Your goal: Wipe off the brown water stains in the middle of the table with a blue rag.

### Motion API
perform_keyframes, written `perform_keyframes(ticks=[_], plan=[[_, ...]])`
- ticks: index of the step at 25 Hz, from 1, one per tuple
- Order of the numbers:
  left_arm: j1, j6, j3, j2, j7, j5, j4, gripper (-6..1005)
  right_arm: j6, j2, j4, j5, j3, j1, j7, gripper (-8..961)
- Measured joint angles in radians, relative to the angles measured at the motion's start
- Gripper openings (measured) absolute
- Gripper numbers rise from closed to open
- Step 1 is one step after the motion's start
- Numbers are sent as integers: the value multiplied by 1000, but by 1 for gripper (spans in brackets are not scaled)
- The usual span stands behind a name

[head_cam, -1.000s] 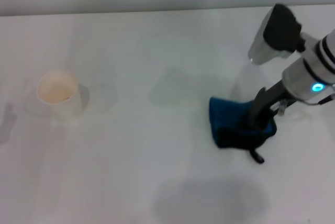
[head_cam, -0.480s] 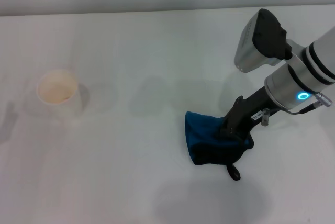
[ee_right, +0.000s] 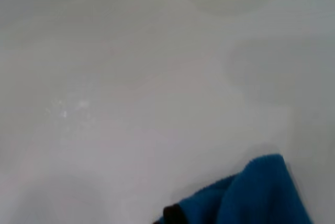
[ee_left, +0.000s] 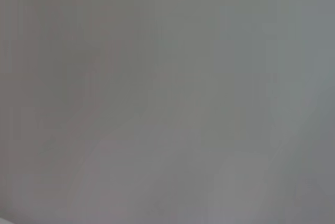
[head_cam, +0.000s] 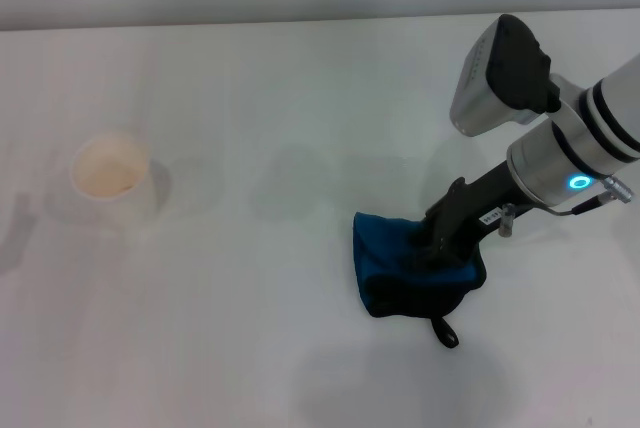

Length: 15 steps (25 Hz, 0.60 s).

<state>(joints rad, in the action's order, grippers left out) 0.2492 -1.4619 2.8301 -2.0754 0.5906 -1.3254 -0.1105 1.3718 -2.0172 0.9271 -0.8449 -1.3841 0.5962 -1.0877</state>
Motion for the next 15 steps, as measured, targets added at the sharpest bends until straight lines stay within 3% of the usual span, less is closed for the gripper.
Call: perform_keyframes(ticks=[3,8,12,15], plan=[[1,0,0,0,0,0,0,876,3,3,8,-27,11,-8,-18,387],[1,0,0,0,0,-2,0,876,10,3,9,-96,78,-26,-64,506],[1,-1,0,0,0,-2,0,876,14,4,-42,-272,250,-43,-149,602],[1,0,0,0,0,-2,0,876,8,7,-193,-512,436,-51,-245,706]])
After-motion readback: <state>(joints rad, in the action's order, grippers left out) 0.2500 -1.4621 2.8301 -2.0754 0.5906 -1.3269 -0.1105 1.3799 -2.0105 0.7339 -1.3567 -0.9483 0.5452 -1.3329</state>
